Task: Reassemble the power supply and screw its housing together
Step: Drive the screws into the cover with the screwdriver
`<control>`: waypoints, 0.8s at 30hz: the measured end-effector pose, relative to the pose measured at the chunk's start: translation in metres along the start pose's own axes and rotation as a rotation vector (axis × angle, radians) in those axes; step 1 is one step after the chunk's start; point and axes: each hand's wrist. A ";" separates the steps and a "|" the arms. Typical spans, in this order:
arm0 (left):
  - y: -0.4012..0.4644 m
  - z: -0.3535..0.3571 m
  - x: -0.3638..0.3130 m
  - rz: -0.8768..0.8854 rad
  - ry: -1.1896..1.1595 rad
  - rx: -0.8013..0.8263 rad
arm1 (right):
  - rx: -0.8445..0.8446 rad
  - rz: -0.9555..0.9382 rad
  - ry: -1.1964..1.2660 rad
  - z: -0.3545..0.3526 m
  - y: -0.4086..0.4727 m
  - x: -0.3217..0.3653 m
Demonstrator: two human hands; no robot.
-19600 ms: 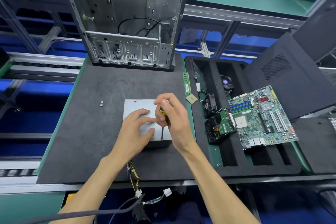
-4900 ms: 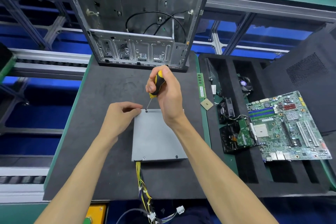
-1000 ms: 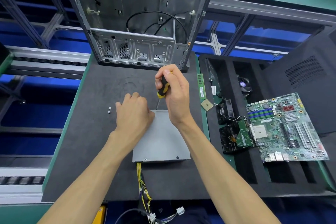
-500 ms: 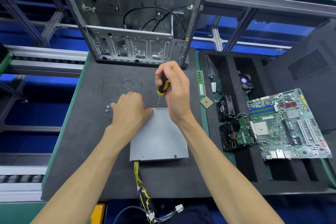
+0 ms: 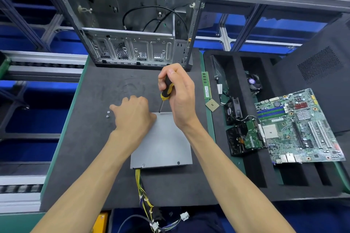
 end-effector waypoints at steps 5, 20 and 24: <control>-0.002 -0.004 0.000 0.005 0.007 0.012 | 0.003 0.004 0.011 -0.001 -0.002 -0.001; -0.006 0.002 0.006 0.023 -0.028 -0.023 | -0.008 0.013 0.013 0.000 -0.004 0.000; -0.006 0.005 0.012 0.079 -0.105 -0.035 | -0.014 0.014 0.017 0.000 -0.004 -0.001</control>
Point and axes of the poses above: each hand's wrist, its own y-axis towards the middle knuckle, its own z-axis out of the palm, x = y × z, and after that the axes turned 10 degrees about -x, right-handed
